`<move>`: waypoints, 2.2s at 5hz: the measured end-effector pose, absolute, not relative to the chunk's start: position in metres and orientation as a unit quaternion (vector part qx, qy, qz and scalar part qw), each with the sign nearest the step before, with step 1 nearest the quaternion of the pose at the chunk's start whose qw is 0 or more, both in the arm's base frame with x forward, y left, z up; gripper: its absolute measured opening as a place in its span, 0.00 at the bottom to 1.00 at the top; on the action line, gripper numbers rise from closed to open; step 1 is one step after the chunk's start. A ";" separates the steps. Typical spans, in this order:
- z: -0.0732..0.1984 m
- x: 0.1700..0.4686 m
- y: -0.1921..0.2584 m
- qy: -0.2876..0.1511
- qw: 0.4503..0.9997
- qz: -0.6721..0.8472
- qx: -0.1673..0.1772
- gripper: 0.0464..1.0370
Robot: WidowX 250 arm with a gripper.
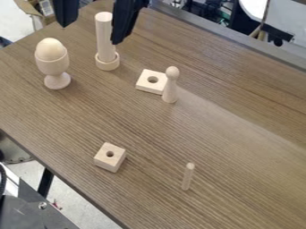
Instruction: Put the big cylinder outside of the ring
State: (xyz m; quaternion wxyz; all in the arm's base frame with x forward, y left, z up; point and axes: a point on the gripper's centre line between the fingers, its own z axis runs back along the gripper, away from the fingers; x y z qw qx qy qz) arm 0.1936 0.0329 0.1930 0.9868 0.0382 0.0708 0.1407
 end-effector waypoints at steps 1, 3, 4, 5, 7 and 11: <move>0.188 0.192 0.032 0.082 0.986 0.140 0.038 0.96; 0.172 0.251 0.078 0.058 0.987 0.140 0.054 0.96; 0.168 0.280 0.099 0.026 0.988 0.137 0.071 0.96; 0.161 0.291 0.116 -0.002 0.984 0.162 0.074 0.96; 0.132 0.288 0.137 -0.040 0.976 0.205 0.059 0.96; 0.110 0.309 0.153 -0.047 0.972 0.225 0.041 0.96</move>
